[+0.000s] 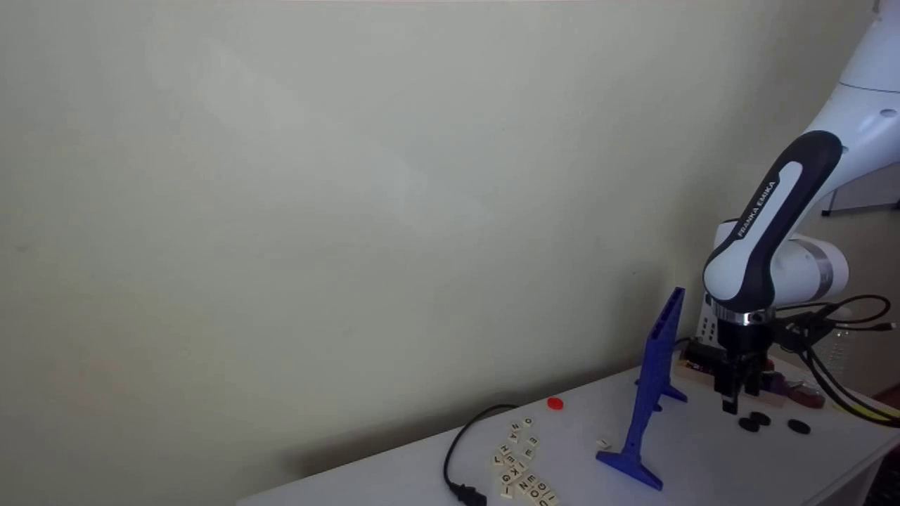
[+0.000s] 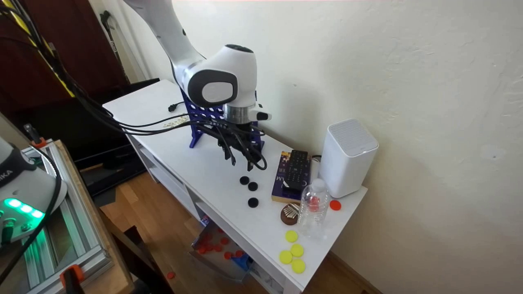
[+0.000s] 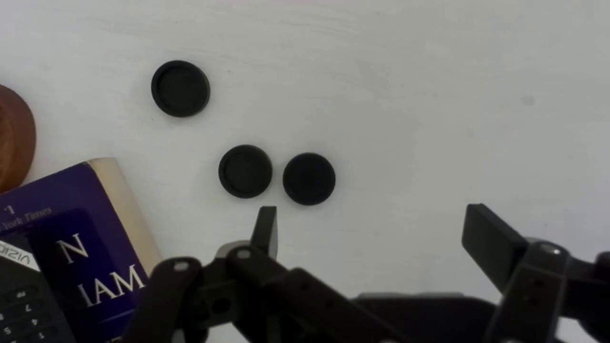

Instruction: Put one black chip in the blue gameboard.

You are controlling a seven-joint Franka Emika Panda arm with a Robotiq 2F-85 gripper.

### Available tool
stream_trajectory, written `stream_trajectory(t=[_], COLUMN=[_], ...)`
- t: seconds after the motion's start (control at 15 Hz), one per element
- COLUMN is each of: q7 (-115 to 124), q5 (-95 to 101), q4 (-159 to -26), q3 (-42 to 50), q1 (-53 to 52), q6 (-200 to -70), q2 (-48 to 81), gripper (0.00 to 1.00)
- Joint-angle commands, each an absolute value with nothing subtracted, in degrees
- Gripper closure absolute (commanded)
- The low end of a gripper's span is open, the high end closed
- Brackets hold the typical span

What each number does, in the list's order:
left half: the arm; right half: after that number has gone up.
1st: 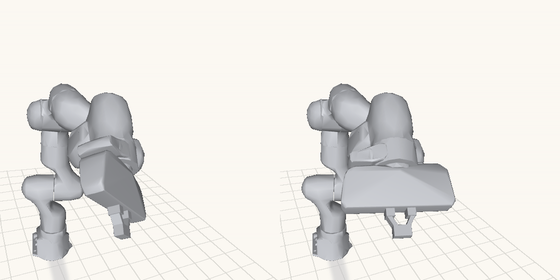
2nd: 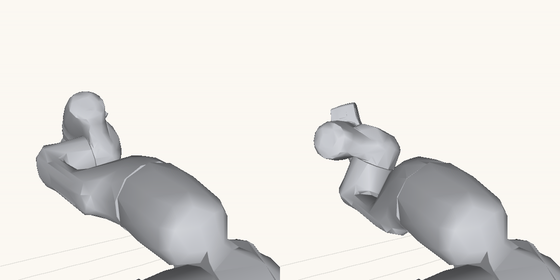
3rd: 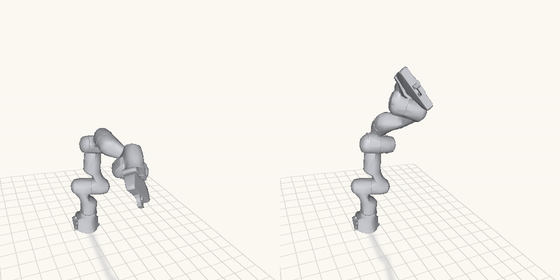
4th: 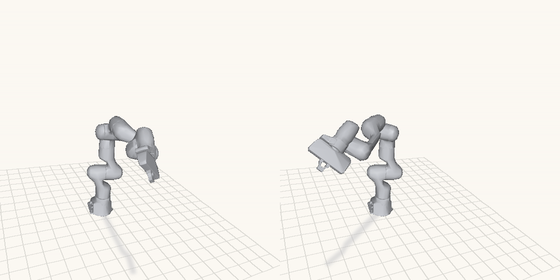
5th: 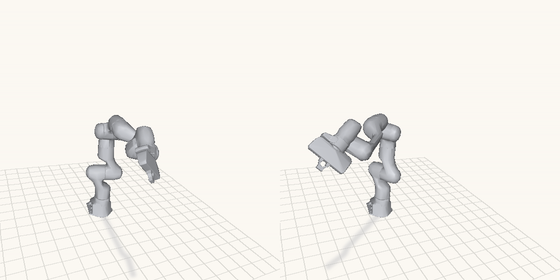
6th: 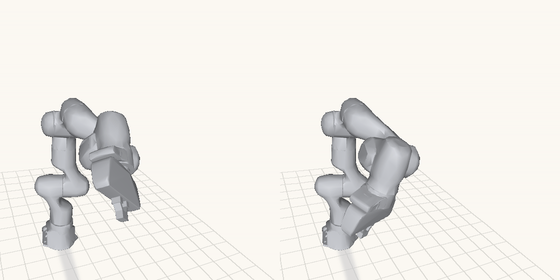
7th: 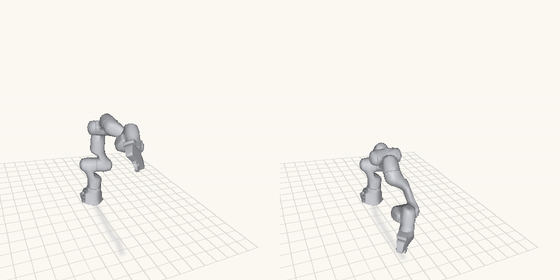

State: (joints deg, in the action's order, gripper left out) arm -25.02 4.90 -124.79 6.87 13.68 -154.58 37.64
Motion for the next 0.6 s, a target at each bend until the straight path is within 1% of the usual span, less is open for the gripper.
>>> stream_trajectory(t=[0.0, 0.53], q7=[-23.8, -23.6], q5=[6.4, 6.6], q4=[-121.1, -117.5], q3=[5.9, 6.0], q1=[14.6, 14.6], q6=[-151.7, -150.5], q2=[40.9, 44.8], gripper=[0.0, 0.0])
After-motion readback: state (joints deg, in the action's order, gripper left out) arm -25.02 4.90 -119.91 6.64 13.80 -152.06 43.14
